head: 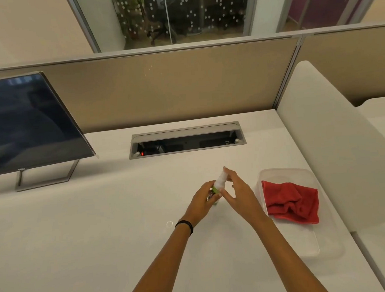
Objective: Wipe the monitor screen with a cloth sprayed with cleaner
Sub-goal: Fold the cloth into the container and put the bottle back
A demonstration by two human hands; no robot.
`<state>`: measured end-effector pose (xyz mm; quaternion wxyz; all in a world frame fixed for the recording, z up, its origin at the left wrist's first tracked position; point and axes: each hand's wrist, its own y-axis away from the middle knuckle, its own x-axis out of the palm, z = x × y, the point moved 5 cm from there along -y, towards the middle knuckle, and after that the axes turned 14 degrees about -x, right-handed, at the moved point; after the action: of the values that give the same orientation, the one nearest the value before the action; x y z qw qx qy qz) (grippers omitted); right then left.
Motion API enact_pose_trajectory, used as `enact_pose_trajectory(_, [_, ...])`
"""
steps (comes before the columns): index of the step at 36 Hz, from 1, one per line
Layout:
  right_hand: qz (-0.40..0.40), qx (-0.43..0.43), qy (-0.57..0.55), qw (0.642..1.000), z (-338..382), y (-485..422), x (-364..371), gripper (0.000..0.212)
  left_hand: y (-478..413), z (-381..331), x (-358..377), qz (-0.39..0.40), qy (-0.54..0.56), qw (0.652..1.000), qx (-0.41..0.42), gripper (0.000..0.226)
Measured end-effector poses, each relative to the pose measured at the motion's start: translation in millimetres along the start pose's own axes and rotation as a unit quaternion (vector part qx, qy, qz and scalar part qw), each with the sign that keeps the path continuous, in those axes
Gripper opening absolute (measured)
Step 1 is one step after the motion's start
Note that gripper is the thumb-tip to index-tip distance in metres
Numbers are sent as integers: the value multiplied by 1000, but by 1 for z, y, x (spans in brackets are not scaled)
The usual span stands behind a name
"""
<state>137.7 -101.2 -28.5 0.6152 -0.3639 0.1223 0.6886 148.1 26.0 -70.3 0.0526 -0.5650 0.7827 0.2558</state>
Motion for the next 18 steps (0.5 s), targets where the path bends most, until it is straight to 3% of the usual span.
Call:
enact_pose_trajectory(2, [6,0,-23,1000,4,3,3,73,2,-8,-2,18,7,1000,9,29])
enact_pose_trajectory(9, [-64,50,-161,984,14,9,-9,75,15,-32,-4,27,19,999,31,28])
enact_pose_trajectory(18, [-167,23,-98,981,23,11,-31,55,27,-53,-1,17,21,998,58,36])
